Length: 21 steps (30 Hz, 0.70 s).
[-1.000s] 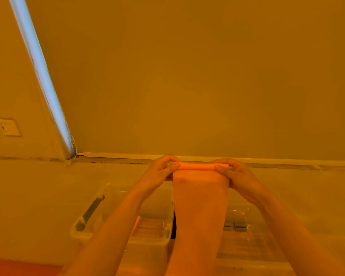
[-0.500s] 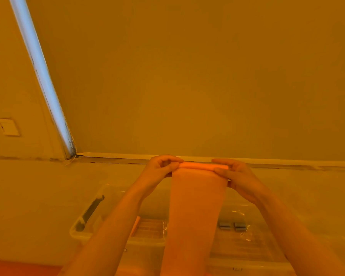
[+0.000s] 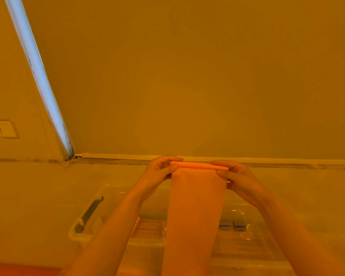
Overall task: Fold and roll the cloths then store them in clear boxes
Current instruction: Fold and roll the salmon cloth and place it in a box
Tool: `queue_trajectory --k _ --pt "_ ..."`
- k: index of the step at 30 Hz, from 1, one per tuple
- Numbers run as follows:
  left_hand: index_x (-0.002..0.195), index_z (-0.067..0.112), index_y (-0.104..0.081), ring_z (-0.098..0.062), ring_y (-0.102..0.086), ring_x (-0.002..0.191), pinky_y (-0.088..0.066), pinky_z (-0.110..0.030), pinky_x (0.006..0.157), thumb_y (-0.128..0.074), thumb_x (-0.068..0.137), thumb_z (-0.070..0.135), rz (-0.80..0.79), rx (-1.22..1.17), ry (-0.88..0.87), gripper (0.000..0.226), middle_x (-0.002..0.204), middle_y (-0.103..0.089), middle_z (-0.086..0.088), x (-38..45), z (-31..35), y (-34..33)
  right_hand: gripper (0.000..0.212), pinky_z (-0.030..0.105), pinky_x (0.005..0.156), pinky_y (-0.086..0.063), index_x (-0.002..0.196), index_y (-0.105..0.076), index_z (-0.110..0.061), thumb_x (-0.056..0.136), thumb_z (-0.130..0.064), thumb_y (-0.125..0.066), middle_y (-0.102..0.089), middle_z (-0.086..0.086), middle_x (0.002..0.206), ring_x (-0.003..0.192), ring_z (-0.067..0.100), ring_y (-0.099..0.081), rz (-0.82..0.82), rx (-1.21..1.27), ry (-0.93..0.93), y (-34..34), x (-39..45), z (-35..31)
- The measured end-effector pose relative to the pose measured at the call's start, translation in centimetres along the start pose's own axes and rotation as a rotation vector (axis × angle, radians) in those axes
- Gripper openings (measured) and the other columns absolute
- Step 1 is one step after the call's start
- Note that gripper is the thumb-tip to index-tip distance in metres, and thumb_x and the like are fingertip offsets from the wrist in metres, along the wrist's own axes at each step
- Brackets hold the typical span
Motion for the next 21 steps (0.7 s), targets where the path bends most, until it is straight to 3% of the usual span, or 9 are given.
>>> queue_trajectory --k 3,5,9,12,18,21 --pt "0.092 0.013 -0.069 -0.008 -0.063 0.078 -0.052 -0.020 0.068 -0.054 0.090 0.003 0.021 -0.056 0.010 0.018 0.085 -0.070 0.003 0.2 0.2 -0.1 0.020 0.039 0.083 -0.052 0.099 -0.071 -0.016 0.082 -0.018 -0.062 -0.068 0.007 0.096 0.091 0.020 -0.063 0.025 -0.024 0.002 -0.1 0.1 -0.1" --pt "0.093 0.014 -0.070 -0.010 -0.063 0.080 -0.052 -0.021 0.068 -0.055 0.091 0.009 0.037 -0.016 0.003 0.016 0.087 -0.070 0.002 0.3 0.2 -0.1 0.018 0.037 0.079 -0.053 0.101 -0.070 -0.016 0.085 -0.017 -0.061 -0.069 0.007 0.096 0.091 0.021 -0.063 0.046 -0.055 0.020 0.0 0.3 -0.2" --pt "0.109 0.020 -0.066 -0.011 -0.067 0.082 -0.052 -0.020 0.070 -0.062 0.087 0.010 0.024 0.038 0.015 0.025 0.088 -0.072 0.001 0.3 -0.3 0.5 0.036 0.033 0.075 -0.055 0.117 -0.062 -0.016 0.081 -0.010 -0.066 -0.068 0.008 0.103 0.091 0.020 -0.066 0.051 -0.033 0.009 0.4 0.7 0.4" --pt "0.099 0.015 -0.069 -0.014 -0.066 0.084 -0.051 -0.021 0.071 -0.064 0.085 0.012 0.007 0.079 0.038 0.015 0.088 -0.072 -0.001 0.3 -0.7 0.9 0.026 0.034 0.079 -0.054 0.110 -0.066 -0.008 0.084 -0.007 -0.061 -0.069 0.011 0.102 0.090 0.020 -0.065 0.029 -0.055 0.007 0.5 0.7 0.7" --pt "0.101 0.012 -0.063 -0.012 -0.064 0.071 -0.052 -0.022 0.061 -0.054 0.093 0.016 0.002 0.116 0.063 0.012 0.083 -0.067 -0.004 0.2 -0.7 0.6 0.016 0.028 0.064 -0.055 0.103 -0.067 -0.014 0.088 -0.016 -0.061 -0.070 0.010 0.093 0.078 0.017 -0.068 0.037 -0.186 0.027 0.0 0.6 0.6" --pt "0.103 0.017 -0.065 -0.015 -0.062 0.075 -0.052 -0.026 0.063 -0.055 0.093 0.016 0.003 0.082 0.058 0.014 0.086 -0.067 -0.004 0.1 -0.8 0.6 0.018 0.026 0.066 -0.055 0.105 -0.067 -0.016 0.088 -0.017 -0.061 -0.069 0.005 0.097 0.083 0.015 -0.068 0.032 -0.163 0.057 -0.2 0.5 0.4"
Point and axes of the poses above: each hand's wrist, its own x-axis towards the middle knuckle, its own y-axis out of the back of the hand, z = x × y, the point moved 3 cm from there along x, towards the middle knuckle
